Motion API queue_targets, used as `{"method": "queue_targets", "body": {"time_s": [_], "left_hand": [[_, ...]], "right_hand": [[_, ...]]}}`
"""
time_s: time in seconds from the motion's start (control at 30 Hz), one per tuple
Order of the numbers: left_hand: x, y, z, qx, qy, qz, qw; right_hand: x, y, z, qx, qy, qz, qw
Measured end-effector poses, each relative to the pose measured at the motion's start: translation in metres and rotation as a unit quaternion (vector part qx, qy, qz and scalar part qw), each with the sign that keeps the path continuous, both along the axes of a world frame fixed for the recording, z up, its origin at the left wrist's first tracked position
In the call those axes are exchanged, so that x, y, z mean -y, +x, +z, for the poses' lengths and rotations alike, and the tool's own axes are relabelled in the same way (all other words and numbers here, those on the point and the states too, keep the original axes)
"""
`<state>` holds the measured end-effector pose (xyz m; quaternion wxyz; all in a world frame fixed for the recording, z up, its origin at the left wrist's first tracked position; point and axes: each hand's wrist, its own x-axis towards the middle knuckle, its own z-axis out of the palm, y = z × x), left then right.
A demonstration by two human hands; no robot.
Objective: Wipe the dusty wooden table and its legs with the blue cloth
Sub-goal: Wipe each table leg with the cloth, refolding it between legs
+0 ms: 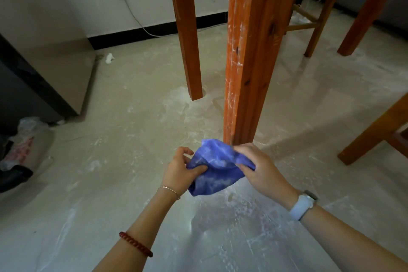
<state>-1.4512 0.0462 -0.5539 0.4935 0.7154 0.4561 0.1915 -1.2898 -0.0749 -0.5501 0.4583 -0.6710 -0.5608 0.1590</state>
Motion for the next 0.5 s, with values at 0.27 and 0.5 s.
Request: {"method": "queue_targets", "body": {"time_s": [0.27, 0.5], "left_hand": [[-0.014, -0.015, 0.035, 0.357, -0.488, -0.026, 0.796], [-0.006, 0.002, 0.026, 0.203, -0.221, -0.012, 0.954]], "right_hand": [[0.011, -0.004, -0.003, 0.266, -0.039, 0.133, 0.954], [0.01, -0.015, -0.001, 0.048, -0.055, 0.097, 0.993]]}}
